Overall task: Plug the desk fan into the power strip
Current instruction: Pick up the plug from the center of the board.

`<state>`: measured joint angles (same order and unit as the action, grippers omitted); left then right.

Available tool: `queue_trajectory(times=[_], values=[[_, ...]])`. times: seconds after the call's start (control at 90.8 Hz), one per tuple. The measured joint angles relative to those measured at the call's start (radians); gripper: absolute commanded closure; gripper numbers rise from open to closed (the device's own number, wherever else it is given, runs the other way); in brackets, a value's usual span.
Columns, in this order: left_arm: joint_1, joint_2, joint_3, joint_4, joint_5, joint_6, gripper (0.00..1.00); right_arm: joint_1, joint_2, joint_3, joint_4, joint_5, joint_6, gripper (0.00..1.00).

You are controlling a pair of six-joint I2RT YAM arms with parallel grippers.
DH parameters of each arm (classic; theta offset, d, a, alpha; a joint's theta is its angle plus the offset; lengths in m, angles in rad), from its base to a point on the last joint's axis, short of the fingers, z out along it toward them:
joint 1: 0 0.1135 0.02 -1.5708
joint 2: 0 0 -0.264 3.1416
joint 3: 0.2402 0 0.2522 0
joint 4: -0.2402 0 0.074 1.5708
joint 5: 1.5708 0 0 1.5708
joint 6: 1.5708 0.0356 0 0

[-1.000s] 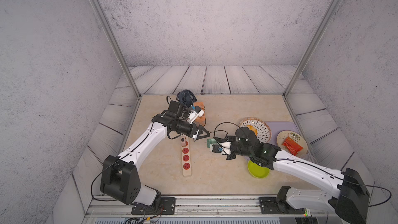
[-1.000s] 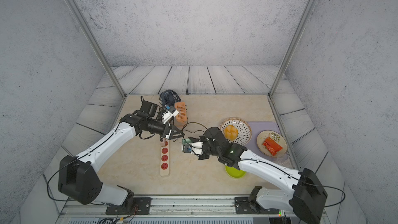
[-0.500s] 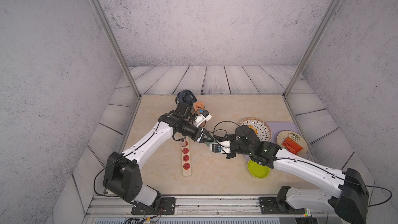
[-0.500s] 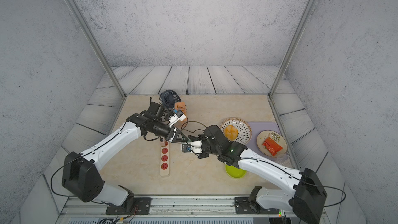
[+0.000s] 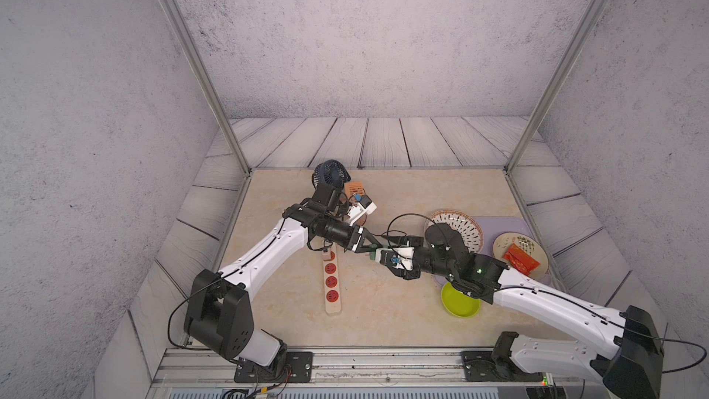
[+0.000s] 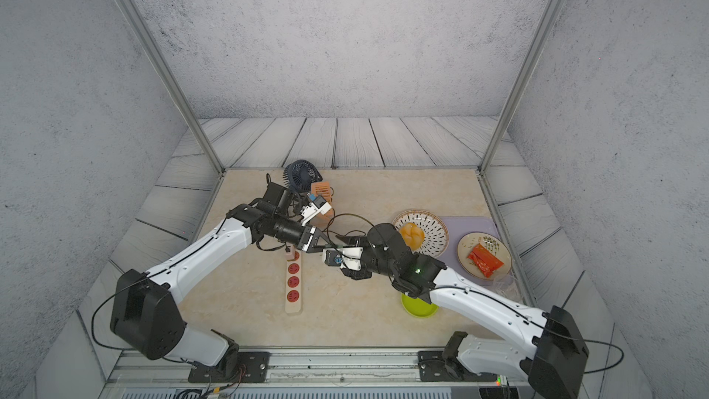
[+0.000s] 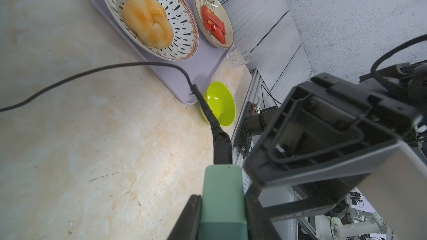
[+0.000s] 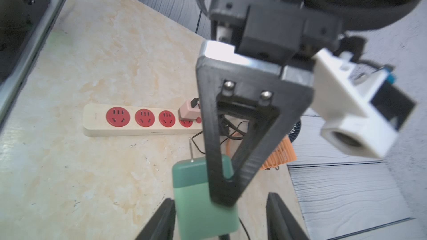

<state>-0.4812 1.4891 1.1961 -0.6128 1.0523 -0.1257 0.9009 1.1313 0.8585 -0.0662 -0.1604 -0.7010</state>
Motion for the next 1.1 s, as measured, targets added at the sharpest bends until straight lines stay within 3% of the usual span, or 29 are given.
queue_trajectory(times=[0.231,0.418,0.627,0.749,0.903,1.101], values=[[0.092,-0.051,-0.117,0.253,0.030,-0.274,0.98,0.000,-0.103,-0.019,0.133,0.048,0.247,0.40],[0.174,-0.116,-0.188,0.466,-0.016,-0.528,1.00,0.000,-0.136,-0.051,0.278,0.125,0.702,0.45],[0.177,-0.082,-0.220,0.716,-0.061,-0.851,1.00,0.000,-0.082,-0.101,0.465,0.167,1.229,0.48],[0.176,-0.034,-0.221,0.835,-0.090,-1.009,1.00,0.000,-0.040,-0.158,0.605,0.198,1.449,0.45],[0.160,-0.013,-0.221,0.907,-0.125,-1.107,1.00,0.000,0.022,-0.221,0.761,0.245,1.674,0.45],[0.094,-0.033,-0.220,0.950,-0.122,-1.117,1.00,-0.013,0.173,-0.251,0.998,0.254,1.906,0.46]])
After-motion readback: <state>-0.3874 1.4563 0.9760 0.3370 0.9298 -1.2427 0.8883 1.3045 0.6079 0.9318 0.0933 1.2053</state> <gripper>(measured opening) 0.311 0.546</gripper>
